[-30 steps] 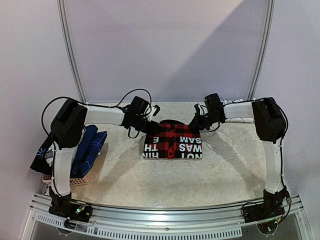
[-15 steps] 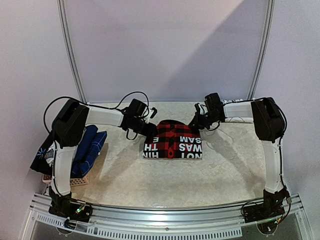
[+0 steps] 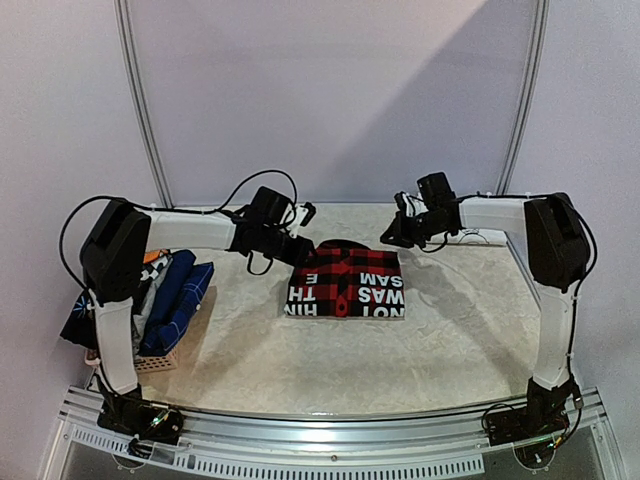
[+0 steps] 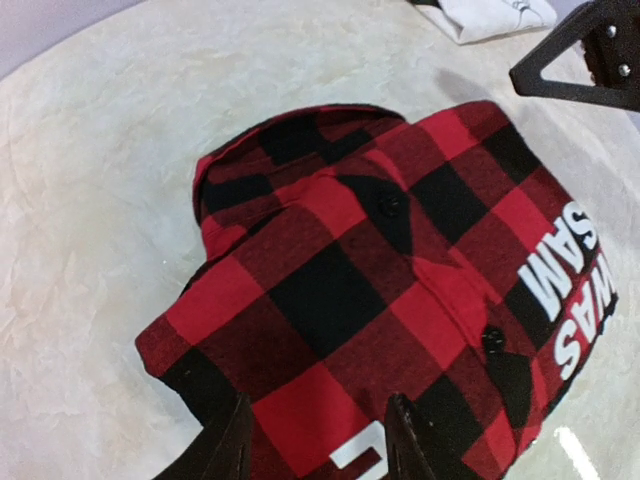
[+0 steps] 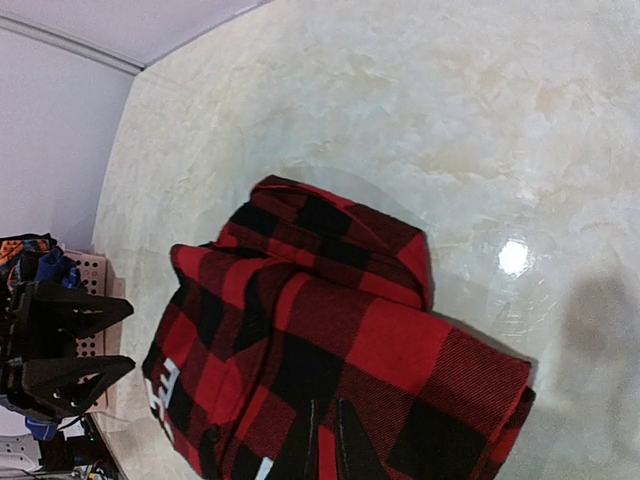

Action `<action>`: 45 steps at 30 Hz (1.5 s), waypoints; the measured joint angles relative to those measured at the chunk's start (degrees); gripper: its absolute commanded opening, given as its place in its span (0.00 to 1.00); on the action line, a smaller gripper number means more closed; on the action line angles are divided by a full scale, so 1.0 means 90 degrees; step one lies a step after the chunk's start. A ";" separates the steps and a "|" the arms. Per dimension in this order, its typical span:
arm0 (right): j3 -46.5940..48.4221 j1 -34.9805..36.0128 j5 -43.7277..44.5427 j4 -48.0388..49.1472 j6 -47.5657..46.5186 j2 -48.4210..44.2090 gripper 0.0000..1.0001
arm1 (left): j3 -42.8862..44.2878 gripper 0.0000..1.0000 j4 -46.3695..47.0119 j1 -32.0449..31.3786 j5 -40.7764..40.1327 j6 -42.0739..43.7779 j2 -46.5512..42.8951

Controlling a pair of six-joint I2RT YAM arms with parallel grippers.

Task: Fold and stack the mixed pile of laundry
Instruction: Smooth out the square-folded shirt at the center of the board.

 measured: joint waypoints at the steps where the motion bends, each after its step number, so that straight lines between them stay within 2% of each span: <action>1: -0.0066 0.0036 0.0015 0.0027 0.0015 -0.0153 0.07 | -0.0010 0.46 -0.0002 -0.0066 -0.0010 0.0017 -0.0087; 8: -0.0724 0.0539 0.0046 0.0243 0.0068 -0.1001 0.07 | -0.0165 0.44 -0.0032 -0.0483 -0.0080 0.0075 -0.0323; 20: -0.1957 0.1202 0.0010 0.0627 0.0352 -0.1090 0.07 | -0.0260 0.42 -0.0136 -0.0969 -0.0097 0.0100 -0.0316; 34: -0.2227 0.1367 -0.0102 0.1161 0.0571 -0.1059 0.07 | -0.0058 0.41 -0.0175 -0.1105 -0.0075 0.0114 0.0359; 45: -0.2382 0.1367 0.0066 0.1343 0.0590 -0.0529 0.07 | -0.0063 0.41 -0.0075 -0.1107 -0.0126 0.0114 0.0563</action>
